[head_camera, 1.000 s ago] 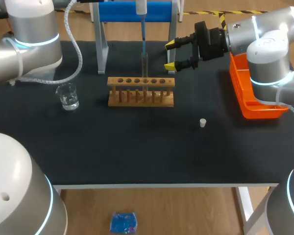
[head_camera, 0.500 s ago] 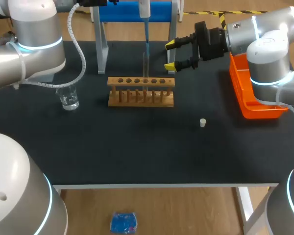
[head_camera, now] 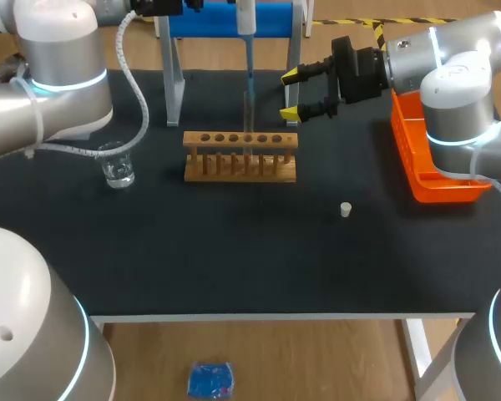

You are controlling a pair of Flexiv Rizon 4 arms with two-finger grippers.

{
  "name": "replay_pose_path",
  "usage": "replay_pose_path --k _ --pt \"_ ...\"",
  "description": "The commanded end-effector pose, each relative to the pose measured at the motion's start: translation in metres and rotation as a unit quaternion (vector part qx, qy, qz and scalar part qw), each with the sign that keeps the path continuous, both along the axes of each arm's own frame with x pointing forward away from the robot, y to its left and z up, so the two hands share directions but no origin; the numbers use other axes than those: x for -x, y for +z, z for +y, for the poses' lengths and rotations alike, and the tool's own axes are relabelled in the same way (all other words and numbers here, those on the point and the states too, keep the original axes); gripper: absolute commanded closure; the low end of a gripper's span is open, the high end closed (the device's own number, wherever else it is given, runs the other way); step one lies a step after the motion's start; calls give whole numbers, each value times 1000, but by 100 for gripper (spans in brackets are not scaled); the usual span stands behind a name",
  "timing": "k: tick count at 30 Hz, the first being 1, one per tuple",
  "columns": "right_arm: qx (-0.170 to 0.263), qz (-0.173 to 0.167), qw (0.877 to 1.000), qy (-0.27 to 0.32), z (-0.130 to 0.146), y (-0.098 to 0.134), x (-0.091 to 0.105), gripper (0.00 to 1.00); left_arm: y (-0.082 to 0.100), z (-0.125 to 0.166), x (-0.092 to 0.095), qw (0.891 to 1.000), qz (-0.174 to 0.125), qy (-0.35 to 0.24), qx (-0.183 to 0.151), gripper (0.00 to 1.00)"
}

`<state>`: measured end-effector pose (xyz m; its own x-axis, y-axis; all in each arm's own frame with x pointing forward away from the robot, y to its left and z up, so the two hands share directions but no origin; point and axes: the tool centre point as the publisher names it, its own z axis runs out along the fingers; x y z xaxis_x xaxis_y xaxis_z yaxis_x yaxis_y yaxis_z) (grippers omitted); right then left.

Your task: Invert the test tube, pick up the pipette, mount the tip to pipette, aspirate from beaker and dispense into the tube, eject the tip, return the pipette, and cap with the stopper.

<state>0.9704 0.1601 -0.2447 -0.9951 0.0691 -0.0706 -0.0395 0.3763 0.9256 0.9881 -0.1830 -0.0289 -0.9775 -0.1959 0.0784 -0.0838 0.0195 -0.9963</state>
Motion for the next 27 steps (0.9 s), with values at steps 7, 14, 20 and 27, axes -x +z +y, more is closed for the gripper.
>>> replay_pose_path --k 7,14,20,27 --pt "0 0 1000 0 0 0 0 0 -2 5 7 1000 1 14 -2 100" --pt "0 0 1000 0 0 0 0 0 -3 9 7 1000 2 21 -3 100" --pt "0 0 1000 0 0 0 0 0 -2 11 6 1000 2 26 -13 100" --pt "0 0 1000 0 0 0 0 0 -2 13 4 999 -3 36 -11 100"
